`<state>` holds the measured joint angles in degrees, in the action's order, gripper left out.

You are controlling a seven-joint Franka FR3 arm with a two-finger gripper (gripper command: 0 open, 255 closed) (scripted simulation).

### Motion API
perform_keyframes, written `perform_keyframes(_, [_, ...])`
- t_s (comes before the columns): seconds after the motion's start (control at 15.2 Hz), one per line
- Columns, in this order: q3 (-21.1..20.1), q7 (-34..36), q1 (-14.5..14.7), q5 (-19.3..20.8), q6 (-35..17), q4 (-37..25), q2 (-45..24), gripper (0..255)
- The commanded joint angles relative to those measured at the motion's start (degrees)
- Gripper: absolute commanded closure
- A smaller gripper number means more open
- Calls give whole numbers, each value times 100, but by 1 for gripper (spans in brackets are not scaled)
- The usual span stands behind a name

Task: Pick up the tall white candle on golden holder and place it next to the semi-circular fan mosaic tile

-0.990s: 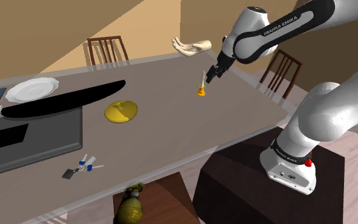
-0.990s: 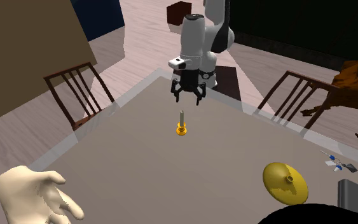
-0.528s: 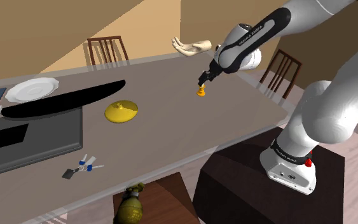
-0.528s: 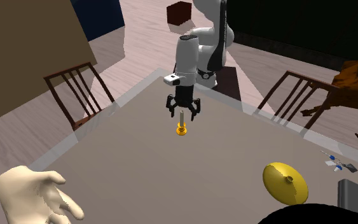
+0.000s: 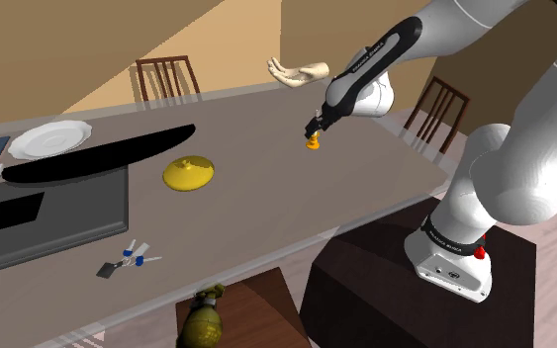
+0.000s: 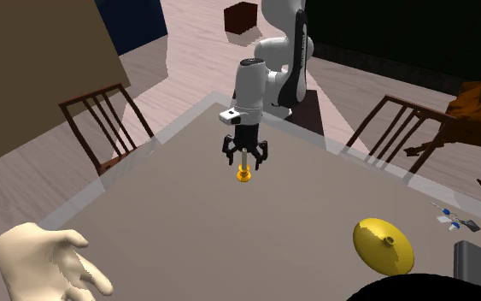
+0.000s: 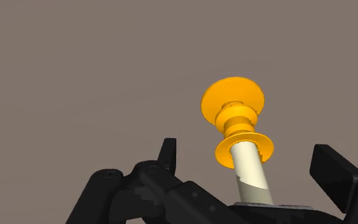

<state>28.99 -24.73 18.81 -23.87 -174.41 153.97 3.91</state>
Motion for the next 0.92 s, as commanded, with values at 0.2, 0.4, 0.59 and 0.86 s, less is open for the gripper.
perform_keyframes(0.2, [9, -32, 18, -44, -6, -9, -16, 0])
perform_keyframes(0.4, [8, -29, 17, -41, -5, -8, -14, 255])
perform_keyframes(0.59, [8, -29, 17, -41, -5, -8, -14, 255])
perform_keyframes(0.86, [8, -30, 17, -41, -5, -8, -15, 255])
